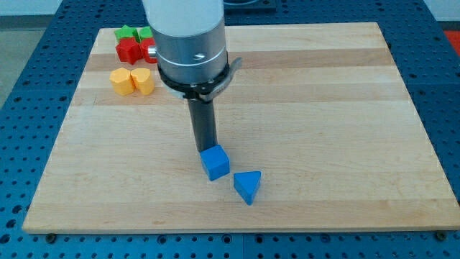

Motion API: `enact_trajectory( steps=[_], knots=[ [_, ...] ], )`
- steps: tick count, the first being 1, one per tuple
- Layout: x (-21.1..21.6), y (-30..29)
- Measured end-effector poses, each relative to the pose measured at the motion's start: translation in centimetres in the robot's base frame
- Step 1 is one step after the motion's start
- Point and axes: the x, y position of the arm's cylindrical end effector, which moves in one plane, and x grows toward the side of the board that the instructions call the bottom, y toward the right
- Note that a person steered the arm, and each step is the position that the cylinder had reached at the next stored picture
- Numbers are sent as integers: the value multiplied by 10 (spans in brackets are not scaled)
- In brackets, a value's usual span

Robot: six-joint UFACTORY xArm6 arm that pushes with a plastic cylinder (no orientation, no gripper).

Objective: Place the hexagon above the cube

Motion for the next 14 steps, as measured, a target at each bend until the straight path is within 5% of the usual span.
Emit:
enact_trajectory(
  steps=[4,10,12,14],
  knots=[
    [21,12],
    [-87,-235],
    [-157,-247],
    [-177,-201]
  ],
)
